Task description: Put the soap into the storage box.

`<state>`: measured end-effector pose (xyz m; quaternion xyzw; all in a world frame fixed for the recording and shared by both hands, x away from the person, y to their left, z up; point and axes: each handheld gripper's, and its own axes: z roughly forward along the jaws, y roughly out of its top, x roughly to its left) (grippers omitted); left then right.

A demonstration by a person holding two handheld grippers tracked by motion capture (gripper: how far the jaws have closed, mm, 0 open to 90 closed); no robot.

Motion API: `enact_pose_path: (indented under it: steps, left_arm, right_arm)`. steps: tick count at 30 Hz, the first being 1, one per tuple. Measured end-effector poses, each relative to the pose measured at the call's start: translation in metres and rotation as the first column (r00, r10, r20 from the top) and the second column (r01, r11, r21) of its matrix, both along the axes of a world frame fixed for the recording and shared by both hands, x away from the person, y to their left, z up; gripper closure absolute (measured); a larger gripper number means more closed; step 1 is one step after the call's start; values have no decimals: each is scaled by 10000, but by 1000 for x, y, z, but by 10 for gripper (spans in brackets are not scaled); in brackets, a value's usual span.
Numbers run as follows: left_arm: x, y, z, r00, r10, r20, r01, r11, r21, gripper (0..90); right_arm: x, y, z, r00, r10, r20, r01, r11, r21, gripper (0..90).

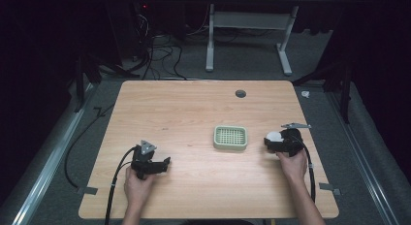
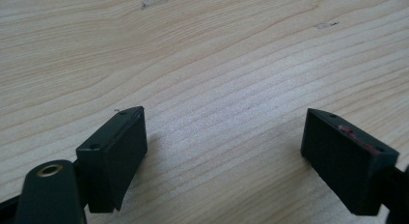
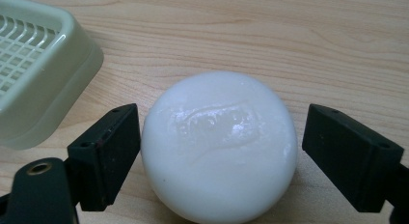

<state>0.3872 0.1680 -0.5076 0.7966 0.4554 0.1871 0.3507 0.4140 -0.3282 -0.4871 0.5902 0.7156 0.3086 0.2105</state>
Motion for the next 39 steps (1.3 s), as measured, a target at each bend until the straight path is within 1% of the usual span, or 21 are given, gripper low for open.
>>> enact_pose_path:
  steps: [7,10,13,29,33,39]
  left_arm:
    - [0,0,0,10000,2,-2,-2,10000,-6,169]
    - [0,0,0,10000,1,0,-1,10000,-4,169]
    - [0,0,0,10000,0,1,0,10000,-3,169]
    - [0,0,0,10000,1,-2,-1,10000,-4,169]
    - [0,0,0,10000,2,-3,-2,10000,-5,169]
    - [0,0,0,10000,0,-1,0,10000,-3,169]
  right_arm:
    - [3,0,-5,9998,17,-191,-18,10000,-23,173]
    - [3,0,-6,9997,54,-242,-53,10000,53,191]
    - [3,2,-5,9998,183,-123,-184,9998,-22,227]
    - [2,1,-4,9996,228,-171,-228,9997,35,235]
    - [1,0,-1,9998,194,-22,-193,9997,129,235]
    - [-1,-1,2,9997,242,78,-243,9995,213,235]
